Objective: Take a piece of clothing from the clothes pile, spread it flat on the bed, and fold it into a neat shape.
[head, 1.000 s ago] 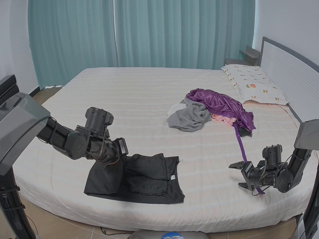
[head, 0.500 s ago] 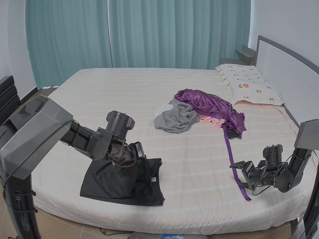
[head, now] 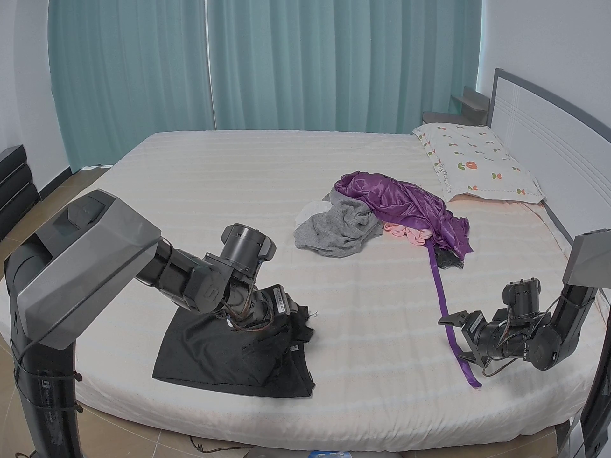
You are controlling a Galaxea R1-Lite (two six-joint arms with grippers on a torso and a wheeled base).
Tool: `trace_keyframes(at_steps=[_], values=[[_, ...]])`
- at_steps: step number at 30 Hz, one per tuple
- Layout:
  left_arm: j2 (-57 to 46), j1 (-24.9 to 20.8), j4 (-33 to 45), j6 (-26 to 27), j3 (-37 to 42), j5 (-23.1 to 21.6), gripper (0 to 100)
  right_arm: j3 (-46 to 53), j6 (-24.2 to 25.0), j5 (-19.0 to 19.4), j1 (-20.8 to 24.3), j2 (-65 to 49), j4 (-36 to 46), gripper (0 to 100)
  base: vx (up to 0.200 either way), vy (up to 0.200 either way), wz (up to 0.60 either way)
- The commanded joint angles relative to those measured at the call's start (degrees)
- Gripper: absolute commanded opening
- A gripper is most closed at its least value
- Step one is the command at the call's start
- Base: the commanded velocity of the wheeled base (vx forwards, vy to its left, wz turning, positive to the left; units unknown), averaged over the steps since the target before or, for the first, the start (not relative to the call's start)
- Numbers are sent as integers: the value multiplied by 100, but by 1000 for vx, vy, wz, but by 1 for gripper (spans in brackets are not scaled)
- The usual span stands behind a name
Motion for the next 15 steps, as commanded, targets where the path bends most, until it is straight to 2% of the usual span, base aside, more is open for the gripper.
trace_keyframes(at_steps=[1,5,11,15], values=[[-28,-41,3,2,30,8,100,3,5,3,3,17,-4,100,0,0,0],[-222,65,-6,-33,197,16,100,3,5,3,3,17,-4,100,0,0,0],[-609,478,-76,-464,891,-98,100,3,5,3,3,8,-4,100,0,0,0],[-907,900,-173,-710,1357,-660,100,3,5,3,3,8,-4,100,0,0,0]])
